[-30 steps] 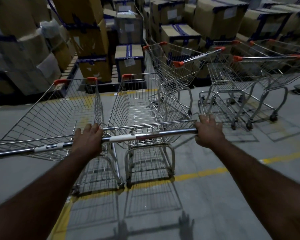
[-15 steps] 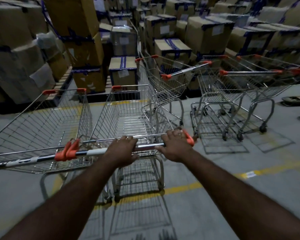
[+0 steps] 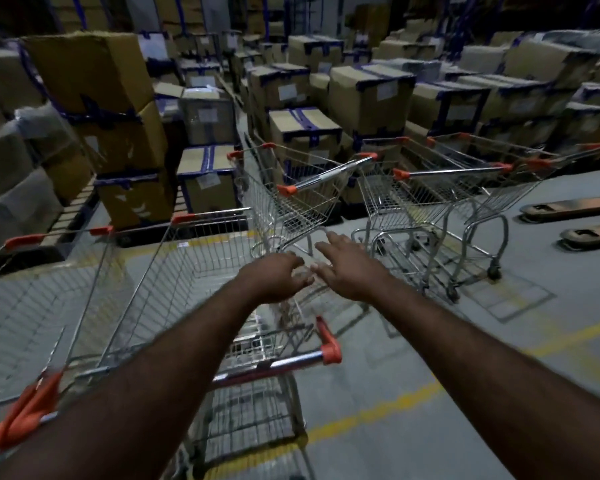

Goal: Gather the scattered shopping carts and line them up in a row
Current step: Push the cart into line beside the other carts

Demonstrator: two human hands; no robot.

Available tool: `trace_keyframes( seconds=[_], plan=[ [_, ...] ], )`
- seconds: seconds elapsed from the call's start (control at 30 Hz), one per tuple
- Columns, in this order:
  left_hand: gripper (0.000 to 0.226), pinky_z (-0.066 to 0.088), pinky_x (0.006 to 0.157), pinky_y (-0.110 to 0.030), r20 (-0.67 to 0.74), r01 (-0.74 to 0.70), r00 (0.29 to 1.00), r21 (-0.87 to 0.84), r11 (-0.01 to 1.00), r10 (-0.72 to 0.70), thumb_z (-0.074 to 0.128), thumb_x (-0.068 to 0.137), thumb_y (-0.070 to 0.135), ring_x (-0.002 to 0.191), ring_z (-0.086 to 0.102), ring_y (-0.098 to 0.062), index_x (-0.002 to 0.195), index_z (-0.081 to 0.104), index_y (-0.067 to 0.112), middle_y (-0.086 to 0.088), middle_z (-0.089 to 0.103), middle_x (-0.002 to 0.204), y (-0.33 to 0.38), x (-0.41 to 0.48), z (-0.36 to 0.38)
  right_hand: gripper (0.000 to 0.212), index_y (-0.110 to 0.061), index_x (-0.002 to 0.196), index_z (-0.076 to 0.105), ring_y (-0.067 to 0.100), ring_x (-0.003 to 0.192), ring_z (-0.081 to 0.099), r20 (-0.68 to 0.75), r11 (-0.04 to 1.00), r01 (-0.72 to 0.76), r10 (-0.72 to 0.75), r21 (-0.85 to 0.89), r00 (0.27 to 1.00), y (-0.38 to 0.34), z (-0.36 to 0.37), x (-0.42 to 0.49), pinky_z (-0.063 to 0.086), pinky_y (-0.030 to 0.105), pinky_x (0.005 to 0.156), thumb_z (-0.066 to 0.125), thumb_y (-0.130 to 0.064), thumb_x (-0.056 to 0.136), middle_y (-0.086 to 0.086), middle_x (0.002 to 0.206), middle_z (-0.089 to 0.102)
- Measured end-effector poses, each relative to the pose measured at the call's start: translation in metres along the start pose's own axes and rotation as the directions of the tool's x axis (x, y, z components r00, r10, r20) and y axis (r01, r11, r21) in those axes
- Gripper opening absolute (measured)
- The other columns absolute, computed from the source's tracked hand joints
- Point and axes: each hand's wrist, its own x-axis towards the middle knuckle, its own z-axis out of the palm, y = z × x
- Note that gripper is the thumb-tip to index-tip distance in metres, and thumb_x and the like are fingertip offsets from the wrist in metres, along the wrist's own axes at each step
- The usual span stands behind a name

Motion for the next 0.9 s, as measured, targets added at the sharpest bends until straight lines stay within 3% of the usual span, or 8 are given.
trace_keyframes(
  seconds=[0.23,0.43,0.6,0.7,0.8,0.9],
  plan=[
    [0.064,0.047,0.102,-0.041,-0.058,0.027,0.998,-0.074,0.997,-0.031,0.053,0.093,0.064,0.128,0.055,-0.025,0.141,0.052,0.022,-0.005,0.057,0.143,-0.001,0.128,-0.035,0.063,-0.025,0.156,0.030,0.027,0.154,0.011,0.027,0.992,-0.084,0.086,-0.092,0.996,0.080,-0.035,0.081,0.015,0.056,0.121,0.041,-0.055,0.101,0.006,0.168,0.010],
    [0.065,0.046,0.105,-0.046,-0.056,0.038,0.997,-0.147,0.988,-0.047,0.052,0.094,0.062,0.128,0.054,-0.028,0.141,0.052,0.016,-0.012,0.055,0.144,-0.004,0.229,-0.051,0.064,-0.023,0.156,0.029,0.027,0.154,0.011,0.023,0.989,-0.102,0.105,-0.103,0.994,0.146,-0.063,0.145,0.016,0.055,0.121,0.040,-0.056,0.102,0.006,0.168,0.011],
    [0.065,0.024,0.117,-0.062,-0.101,0.122,0.986,-0.120,0.985,-0.135,0.048,0.092,0.069,0.133,0.050,-0.030,0.137,0.056,0.024,-0.009,0.059,0.141,-0.015,0.310,-0.043,0.064,-0.025,0.156,0.029,0.027,0.154,0.012,0.059,0.988,-0.049,0.058,-0.146,0.997,0.209,-0.060,0.230,0.015,0.055,0.122,0.042,-0.056,0.101,0.005,0.168,0.013],
    [0.065,0.031,0.115,-0.057,-0.101,0.205,0.971,-0.111,0.972,-0.217,0.050,0.089,0.072,0.128,0.054,-0.031,0.133,0.060,0.025,-0.009,0.062,0.136,-0.023,0.350,-0.031,0.065,-0.028,0.155,0.031,0.028,0.152,0.018,0.093,0.987,0.019,-0.005,-0.158,0.996,0.250,-0.049,0.302,0.017,0.056,0.119,0.043,-0.058,0.100,0.005,0.166,0.019],
    [0.062,0.044,0.105,-0.043,-0.089,0.329,0.935,-0.139,0.934,-0.343,0.053,0.092,0.066,0.127,0.054,-0.031,0.134,0.060,0.020,-0.010,0.060,0.139,-0.036,0.382,-0.018,0.059,-0.023,0.146,0.044,0.033,0.143,0.035,0.096,0.983,0.114,-0.101,-0.146,0.990,0.284,-0.037,0.381,0.031,0.056,0.114,0.048,-0.055,0.098,0.011,0.155,0.038],
    [0.064,0.047,0.101,-0.043,-0.089,0.436,0.886,-0.166,0.884,-0.454,0.054,0.090,0.066,0.130,0.052,-0.031,0.135,0.059,0.021,-0.009,0.058,0.140,-0.050,0.412,-0.007,0.058,-0.018,0.139,0.050,0.036,0.139,0.039,0.124,0.971,0.196,-0.180,-0.139,0.976,0.314,-0.022,0.446,0.035,0.056,0.110,0.050,-0.056,0.095,0.014,0.147,0.044]
  ],
)
